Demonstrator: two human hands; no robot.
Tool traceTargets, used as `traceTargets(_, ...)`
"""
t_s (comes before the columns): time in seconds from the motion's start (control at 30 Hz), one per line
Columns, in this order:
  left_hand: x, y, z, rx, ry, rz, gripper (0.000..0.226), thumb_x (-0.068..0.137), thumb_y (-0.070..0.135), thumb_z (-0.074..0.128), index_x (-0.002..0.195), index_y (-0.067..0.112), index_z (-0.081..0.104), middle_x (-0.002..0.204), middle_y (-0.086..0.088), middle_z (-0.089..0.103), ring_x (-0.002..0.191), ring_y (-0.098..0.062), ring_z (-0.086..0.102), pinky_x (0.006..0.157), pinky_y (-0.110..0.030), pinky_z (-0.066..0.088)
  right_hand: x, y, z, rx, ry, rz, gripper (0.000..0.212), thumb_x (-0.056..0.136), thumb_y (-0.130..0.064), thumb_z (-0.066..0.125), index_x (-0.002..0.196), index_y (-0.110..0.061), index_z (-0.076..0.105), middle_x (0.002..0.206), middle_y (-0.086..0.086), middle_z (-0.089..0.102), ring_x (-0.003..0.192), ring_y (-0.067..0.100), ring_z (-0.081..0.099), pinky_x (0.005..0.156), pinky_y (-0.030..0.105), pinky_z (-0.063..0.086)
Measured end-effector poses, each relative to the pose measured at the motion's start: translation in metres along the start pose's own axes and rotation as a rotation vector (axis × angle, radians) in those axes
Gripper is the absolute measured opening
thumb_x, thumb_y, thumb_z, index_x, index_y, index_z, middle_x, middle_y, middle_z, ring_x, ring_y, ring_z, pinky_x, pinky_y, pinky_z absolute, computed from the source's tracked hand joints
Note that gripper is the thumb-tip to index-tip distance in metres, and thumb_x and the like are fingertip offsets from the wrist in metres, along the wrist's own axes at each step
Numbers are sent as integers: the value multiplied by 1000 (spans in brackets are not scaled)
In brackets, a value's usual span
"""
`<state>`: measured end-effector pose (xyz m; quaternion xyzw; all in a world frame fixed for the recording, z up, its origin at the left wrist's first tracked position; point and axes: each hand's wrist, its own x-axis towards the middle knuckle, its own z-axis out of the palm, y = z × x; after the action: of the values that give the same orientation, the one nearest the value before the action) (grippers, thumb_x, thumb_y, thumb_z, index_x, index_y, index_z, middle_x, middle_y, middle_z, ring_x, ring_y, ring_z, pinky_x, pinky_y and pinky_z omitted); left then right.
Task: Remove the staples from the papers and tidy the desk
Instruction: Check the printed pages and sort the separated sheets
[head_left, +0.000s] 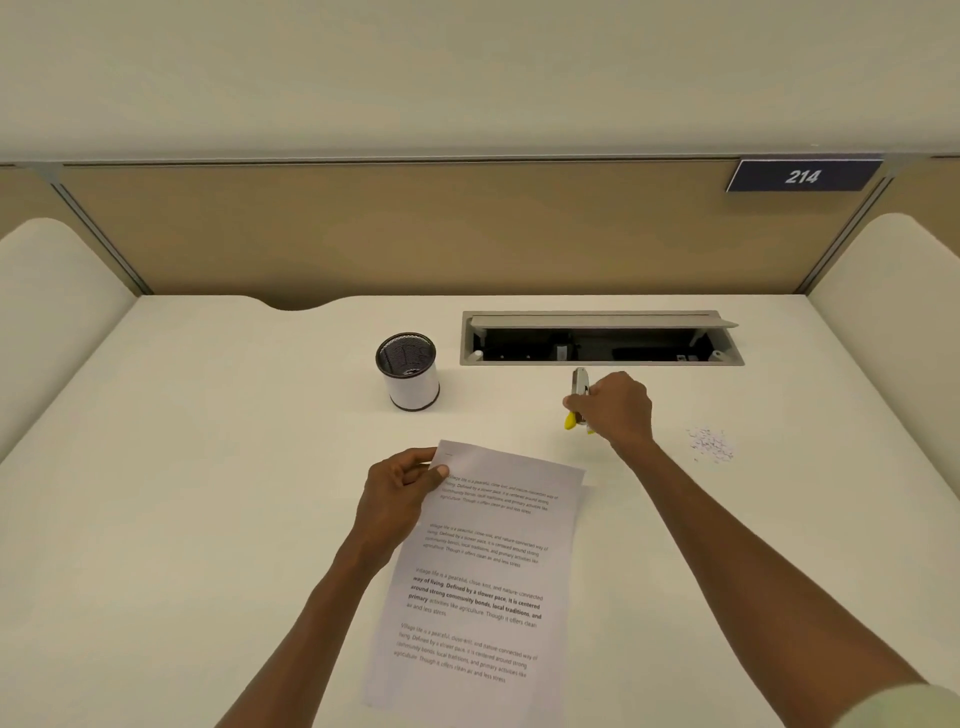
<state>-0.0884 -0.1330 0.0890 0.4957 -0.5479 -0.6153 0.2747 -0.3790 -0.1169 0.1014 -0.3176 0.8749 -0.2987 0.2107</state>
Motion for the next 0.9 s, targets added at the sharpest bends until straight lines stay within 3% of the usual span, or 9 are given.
traceTargets(0.13,5,-2,-4,-9,-7,-21,19,95,12,67,111,18,73,94,-4,79,86,-22,77,73,-28,60,9,10,23,-139,-29,-15,24,65,-22,73,68,-4,57,71,8,66,69,29,66,52,26,41)
traceTargets(0.23,7,-5,-5,-24,-15,-33,19,95,11,67,112,18,73,96,-6,79,89,-25,76,79,-35,60,6,9,40,-195,-32,-68,24,71,-20,72,72,-8,52,80,13,64,78,34,64,59,29,38)
traceTargets(0.47,10,-10,-7,-46,-7,-39,19,95,10,67,112,17,73,95,-6,79,87,-24,77,72,-29,58,10,12,62,-286,5,-125,23,78,-20,71,85,-1,62,90,17,68,83,36,65,62,30,39)
traceTargets(0.6,13,-11,-7,-45,-3,-36,20,95,11,67,113,17,73,96,-7,79,89,-26,76,79,-37,60,13,13,67,-282,7,-105,27,79,-27,74,84,-4,61,91,15,69,83,35,65,62,31,41)
traceTargets(0.8,11,-14,-8,-48,2,-36,20,95,14,68,114,17,72,96,-7,79,90,-27,76,87,-46,60,11,19,57,-157,102,-17,57,89,-60,52,63,-10,44,69,8,57,75,32,59,60,31,38)
traceTargets(0.9,9,-14,-10,-58,20,-16,19,95,14,67,113,18,72,97,-6,79,91,-27,76,86,-44,59,3,32,41,132,48,7,72,91,-63,45,63,1,61,65,11,66,69,31,63,64,38,48)
